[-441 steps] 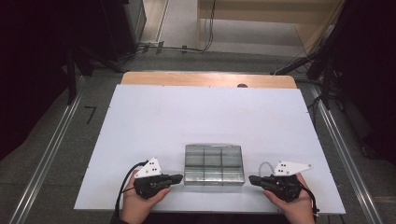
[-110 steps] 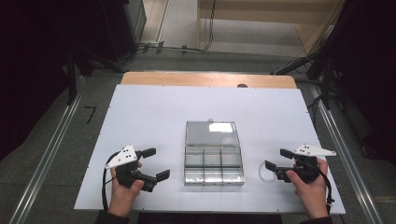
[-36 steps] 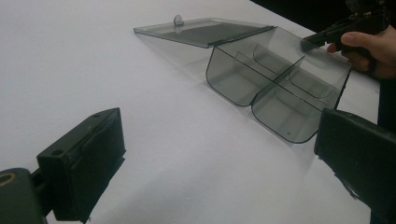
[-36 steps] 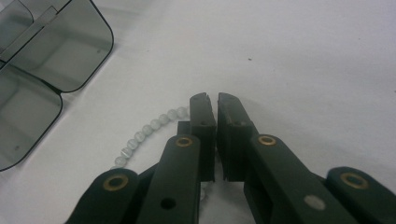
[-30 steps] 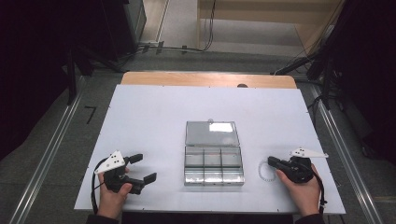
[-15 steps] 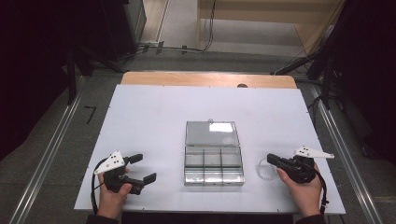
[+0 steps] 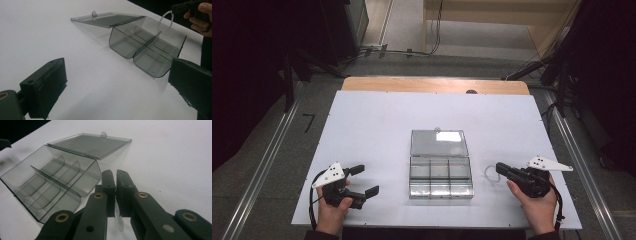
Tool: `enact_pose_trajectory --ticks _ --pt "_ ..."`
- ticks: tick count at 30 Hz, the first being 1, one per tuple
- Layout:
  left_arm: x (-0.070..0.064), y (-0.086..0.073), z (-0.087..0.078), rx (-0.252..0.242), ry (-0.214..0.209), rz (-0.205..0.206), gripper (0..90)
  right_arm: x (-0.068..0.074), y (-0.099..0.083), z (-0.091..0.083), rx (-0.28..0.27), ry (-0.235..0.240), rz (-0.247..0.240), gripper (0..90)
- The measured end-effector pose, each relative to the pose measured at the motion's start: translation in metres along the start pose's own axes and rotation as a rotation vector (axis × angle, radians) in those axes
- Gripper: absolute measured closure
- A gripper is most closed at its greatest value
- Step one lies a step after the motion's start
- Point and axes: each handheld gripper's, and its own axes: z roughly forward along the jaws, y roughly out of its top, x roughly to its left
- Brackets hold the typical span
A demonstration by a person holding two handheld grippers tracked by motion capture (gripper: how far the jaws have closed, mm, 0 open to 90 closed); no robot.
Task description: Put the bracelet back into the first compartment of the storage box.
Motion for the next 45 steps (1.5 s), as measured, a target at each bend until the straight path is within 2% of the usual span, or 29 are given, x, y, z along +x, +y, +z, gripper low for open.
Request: enact_pose_trajectory --ticks 25,45 --pt "-0.001 -0.001 -0.001 -0.006 0.003 0.011 1.7 0.01 0.02 -0.005 -0.035 0.001 -0.01 83.7" --pt "-0.001 -0.001 -0.001 -0.006 -0.003 0.011 1.7 0.019 0.041 -0.006 -0.057 0.017 -0.041 83.7"
